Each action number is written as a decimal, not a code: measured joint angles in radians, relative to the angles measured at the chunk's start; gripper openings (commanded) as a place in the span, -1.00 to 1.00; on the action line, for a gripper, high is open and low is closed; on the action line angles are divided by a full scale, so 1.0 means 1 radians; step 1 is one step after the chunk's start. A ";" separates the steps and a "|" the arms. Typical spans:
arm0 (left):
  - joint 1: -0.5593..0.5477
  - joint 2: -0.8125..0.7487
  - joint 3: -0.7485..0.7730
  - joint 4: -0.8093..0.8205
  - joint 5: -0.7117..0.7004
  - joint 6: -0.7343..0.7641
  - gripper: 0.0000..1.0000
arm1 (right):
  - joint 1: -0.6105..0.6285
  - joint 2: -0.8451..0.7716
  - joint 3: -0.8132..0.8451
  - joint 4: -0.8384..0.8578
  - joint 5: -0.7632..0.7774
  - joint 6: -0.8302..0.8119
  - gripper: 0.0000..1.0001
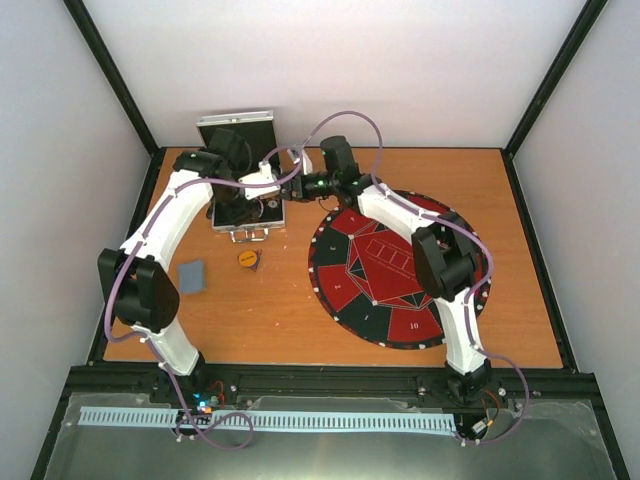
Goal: Distribute texas hold em gaming equipment
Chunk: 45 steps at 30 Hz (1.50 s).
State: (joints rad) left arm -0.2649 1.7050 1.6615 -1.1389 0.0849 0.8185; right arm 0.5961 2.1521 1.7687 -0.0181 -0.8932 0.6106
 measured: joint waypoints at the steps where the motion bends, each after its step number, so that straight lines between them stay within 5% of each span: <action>1: 0.000 0.004 0.002 0.000 0.003 -0.002 -0.13 | 0.002 0.010 0.010 0.000 -0.006 0.005 0.32; 15: 0.000 0.026 0.048 0.015 0.050 -0.046 -0.15 | 0.034 0.108 0.062 0.068 -0.086 0.110 -0.10; 22: 0.000 0.037 0.049 0.028 0.042 -0.051 -0.14 | 0.034 0.111 0.105 0.041 -0.090 0.109 -0.89; 27: -0.004 0.048 0.050 0.047 -0.005 -0.049 -0.12 | 0.026 0.125 0.146 -0.049 -0.072 0.107 -0.94; 31: -0.011 0.066 0.071 0.052 -0.012 -0.042 0.14 | 0.015 0.125 0.153 -0.072 -0.069 0.084 -0.95; 37: -0.044 0.072 0.072 0.110 -0.105 -0.006 0.80 | -0.006 0.125 0.156 -0.080 -0.056 0.036 -0.94; 45: -0.082 0.029 -0.043 0.253 -0.410 0.127 0.99 | -0.042 0.125 0.152 -0.159 -0.017 -0.028 -0.94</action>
State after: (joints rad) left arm -0.3470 1.7344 1.6180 -0.8856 -0.3252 0.9455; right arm 0.5541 2.2768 1.9209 -0.1768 -0.9100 0.5827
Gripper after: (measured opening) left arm 0.973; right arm 0.095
